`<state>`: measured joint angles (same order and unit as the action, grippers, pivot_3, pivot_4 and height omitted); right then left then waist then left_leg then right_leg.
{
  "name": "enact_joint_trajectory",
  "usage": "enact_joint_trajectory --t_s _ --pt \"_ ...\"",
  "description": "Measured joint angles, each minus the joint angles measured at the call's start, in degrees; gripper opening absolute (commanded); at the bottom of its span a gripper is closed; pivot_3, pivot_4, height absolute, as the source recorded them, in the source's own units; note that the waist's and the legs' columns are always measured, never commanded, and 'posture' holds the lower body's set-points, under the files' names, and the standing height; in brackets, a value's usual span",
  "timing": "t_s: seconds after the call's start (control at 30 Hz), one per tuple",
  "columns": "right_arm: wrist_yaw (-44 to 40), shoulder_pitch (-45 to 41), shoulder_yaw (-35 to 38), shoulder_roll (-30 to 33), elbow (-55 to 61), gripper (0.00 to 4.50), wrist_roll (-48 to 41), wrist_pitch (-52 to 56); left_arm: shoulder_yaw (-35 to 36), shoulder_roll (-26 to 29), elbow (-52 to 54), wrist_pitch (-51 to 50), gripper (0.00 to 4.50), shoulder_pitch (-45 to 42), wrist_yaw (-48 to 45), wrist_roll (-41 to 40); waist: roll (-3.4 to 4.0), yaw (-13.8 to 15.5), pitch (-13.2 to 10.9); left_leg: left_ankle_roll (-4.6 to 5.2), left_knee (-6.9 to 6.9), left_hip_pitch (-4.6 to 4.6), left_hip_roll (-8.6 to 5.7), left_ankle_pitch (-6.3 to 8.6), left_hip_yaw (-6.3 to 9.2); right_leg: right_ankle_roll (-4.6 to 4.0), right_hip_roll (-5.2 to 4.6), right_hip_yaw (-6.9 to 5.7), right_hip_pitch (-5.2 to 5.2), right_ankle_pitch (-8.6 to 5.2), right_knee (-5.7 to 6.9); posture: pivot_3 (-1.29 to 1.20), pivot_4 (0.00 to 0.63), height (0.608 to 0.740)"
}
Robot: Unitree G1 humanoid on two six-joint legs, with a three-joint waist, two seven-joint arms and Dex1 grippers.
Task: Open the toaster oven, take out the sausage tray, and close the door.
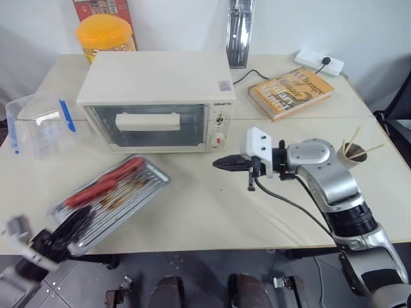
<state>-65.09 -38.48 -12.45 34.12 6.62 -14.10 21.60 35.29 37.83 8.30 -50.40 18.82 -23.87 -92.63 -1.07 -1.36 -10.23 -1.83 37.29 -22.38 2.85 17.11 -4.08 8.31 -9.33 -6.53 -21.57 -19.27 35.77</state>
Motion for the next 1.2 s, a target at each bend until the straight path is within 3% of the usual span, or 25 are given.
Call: enact_joint_trajectory --t_s 0.13,0.4,0.8,1.2 --pt "-0.5 2.5 2.0 3.4 -0.1 1.87 -0.4 -0.4 -5.1 1.0 -0.1 -3.2 0.64 -6.9 1.1 1.2 0.02 -0.8 0.0 -0.03 -0.16 0.10 0.01 -0.01 -0.13 0.01 0.01 0.06 -0.05 0.01 0.00 0.00 0.150 0.740" --pt "-1.9 3.5 4.9 6.8 -0.2 4.49 -1.3 -0.2 -9.2 3.4 -2.3 -8.4 0.64 -12.8 0.3 4.2 0.06 -0.1 0.0 -0.05 -0.07 0.11 0.01 -0.01 -0.13 0.01 0.01 0.09 -0.03 0.00 0.01 0.00 0.150 0.740" --pt "-6.9 9.9 8.1 15.7 0.4 4.50 -4.7 3.7 -16.4 3.0 -5.3 -12.2 0.64 -20.7 -5.1 12.6 0.07 1.3 0.0 -0.05 -0.02 0.09 -0.01 -0.02 -0.19 0.02 0.01 0.12 -0.02 0.01 -0.04 0.00 0.150 0.740" --pt "-5.7 10.4 8.5 16.5 1.2 4.50 -5.0 4.5 -26.1 2.7 -17.1 -13.4 0.64 -35.5 -16.8 28.5 0.07 2.4 0.0 -0.04 0.14 0.05 -0.02 -0.02 -0.22 0.02 0.01 0.11 -0.02 0.01 -0.01 0.00 0.150 0.740"
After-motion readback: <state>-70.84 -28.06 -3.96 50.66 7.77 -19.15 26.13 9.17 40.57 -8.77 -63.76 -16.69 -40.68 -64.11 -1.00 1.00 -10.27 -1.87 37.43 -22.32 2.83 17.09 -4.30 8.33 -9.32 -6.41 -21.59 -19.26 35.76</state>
